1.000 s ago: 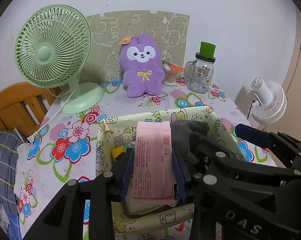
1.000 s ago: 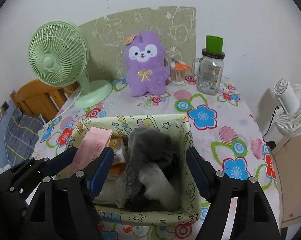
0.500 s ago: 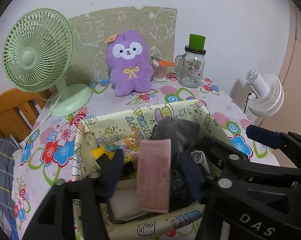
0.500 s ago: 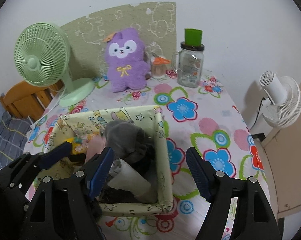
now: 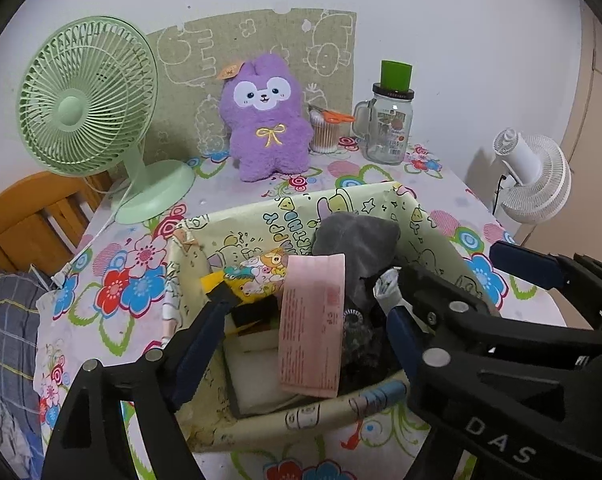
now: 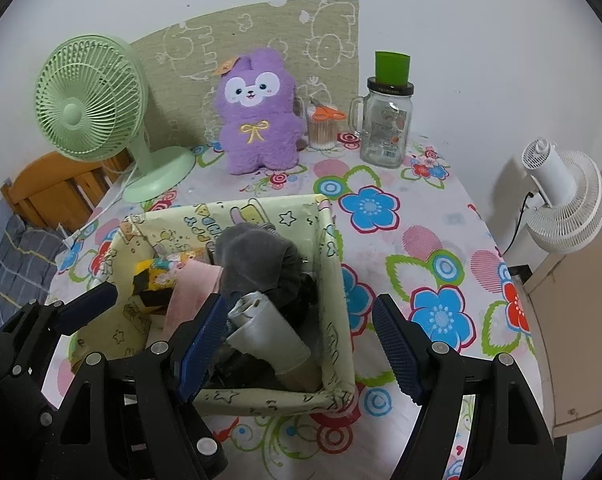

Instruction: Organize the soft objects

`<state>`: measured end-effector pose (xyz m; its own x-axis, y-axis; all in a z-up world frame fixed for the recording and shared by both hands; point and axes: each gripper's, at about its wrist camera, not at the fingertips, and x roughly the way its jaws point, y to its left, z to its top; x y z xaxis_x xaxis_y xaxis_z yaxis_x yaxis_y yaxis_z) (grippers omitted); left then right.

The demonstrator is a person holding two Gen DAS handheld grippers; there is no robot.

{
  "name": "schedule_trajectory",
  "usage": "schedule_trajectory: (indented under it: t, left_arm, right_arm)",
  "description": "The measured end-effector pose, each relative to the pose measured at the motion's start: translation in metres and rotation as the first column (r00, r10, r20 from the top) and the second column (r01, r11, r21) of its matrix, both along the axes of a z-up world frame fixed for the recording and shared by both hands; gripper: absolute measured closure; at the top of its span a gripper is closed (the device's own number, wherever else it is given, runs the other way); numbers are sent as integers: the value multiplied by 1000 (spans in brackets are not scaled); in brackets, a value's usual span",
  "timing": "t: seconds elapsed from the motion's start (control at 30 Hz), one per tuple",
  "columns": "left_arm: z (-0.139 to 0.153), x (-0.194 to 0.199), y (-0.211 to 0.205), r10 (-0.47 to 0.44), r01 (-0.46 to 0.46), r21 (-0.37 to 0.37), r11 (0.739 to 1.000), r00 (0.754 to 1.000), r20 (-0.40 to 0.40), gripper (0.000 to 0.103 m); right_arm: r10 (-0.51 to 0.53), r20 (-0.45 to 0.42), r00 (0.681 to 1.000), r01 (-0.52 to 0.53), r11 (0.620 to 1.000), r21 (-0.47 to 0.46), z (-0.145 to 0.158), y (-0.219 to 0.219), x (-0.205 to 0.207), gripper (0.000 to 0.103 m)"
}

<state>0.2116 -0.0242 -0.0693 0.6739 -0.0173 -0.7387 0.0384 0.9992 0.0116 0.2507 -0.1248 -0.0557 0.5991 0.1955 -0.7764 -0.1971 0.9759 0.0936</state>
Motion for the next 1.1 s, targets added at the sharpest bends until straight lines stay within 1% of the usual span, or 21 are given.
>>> schedule_trajectory:
  t: [0.4,0.77,1.1]
  left_arm:
    - [14,-32,2,20,-20,5,1000,999,35,17]
    - [24,-61,4,30,-30,11,999,998,59,12]
    - [22,-82,8,58,-58,2,998,997,53,8]
  right_arm:
    - [22,31,999,-22,1000,5,14,4,-27,25]
    - [28,55,998,-28,1000,6,24,1,-53,25]
    - [9,61,998,-9,1000,-3,23,-9,-74,25]
